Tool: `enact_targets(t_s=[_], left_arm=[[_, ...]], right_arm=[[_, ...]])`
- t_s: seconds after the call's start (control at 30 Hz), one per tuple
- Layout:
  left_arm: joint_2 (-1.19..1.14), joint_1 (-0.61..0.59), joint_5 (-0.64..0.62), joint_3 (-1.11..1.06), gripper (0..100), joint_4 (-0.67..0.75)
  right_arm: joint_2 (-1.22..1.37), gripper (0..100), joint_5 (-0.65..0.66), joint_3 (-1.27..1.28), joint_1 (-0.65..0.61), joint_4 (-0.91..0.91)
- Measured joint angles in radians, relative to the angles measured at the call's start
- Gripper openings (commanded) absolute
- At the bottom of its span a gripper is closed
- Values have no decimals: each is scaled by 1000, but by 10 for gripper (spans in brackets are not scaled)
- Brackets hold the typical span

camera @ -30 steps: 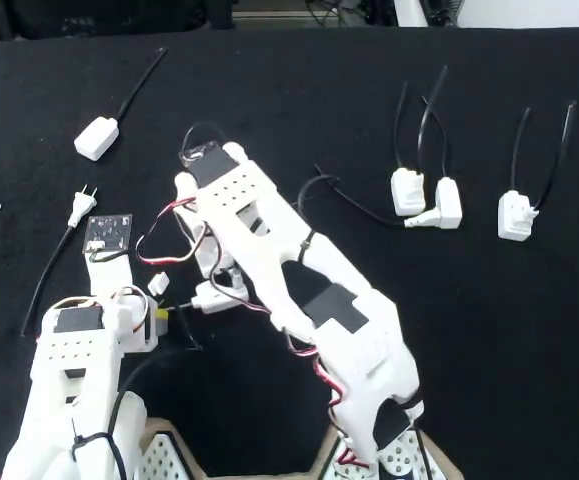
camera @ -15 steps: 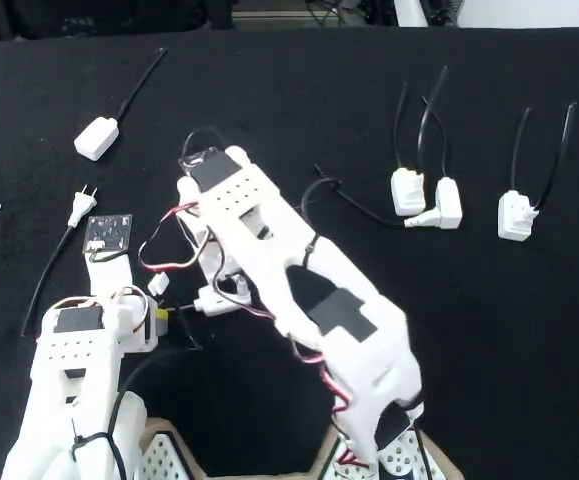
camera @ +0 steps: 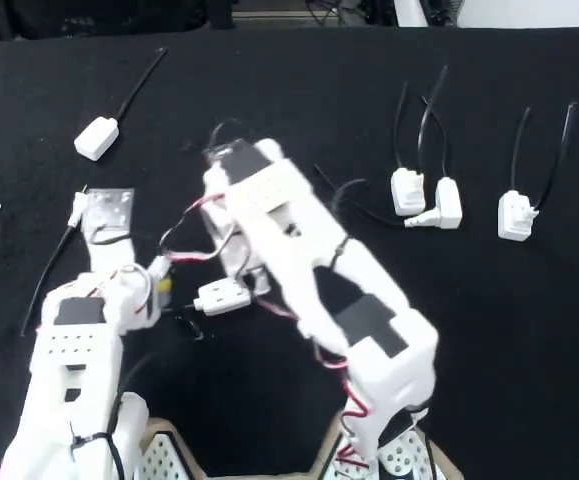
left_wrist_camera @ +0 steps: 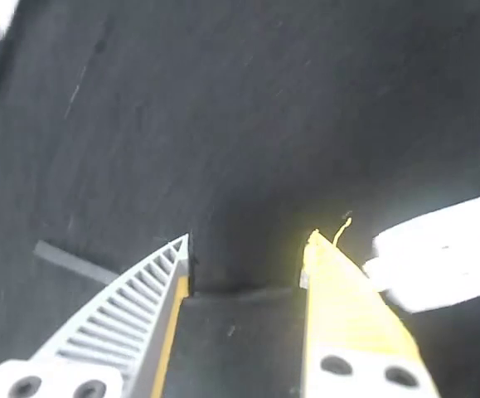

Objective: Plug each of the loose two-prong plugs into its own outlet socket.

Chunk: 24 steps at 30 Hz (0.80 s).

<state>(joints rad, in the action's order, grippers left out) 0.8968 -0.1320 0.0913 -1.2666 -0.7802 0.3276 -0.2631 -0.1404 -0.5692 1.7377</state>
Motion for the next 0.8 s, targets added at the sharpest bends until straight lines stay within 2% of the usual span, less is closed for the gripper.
enact_targets(t_s=[0.3,0.47,0.8], left_arm=[[-2,199,-129,-35,223,264],[-2,256,-140,-64,223,281],[-52,249,-221,-77,223,281]], right_arm=[[-141,10,121,221,175,0],[-293,10,167,333,253,0],[-479,10,172,445,256,0]])
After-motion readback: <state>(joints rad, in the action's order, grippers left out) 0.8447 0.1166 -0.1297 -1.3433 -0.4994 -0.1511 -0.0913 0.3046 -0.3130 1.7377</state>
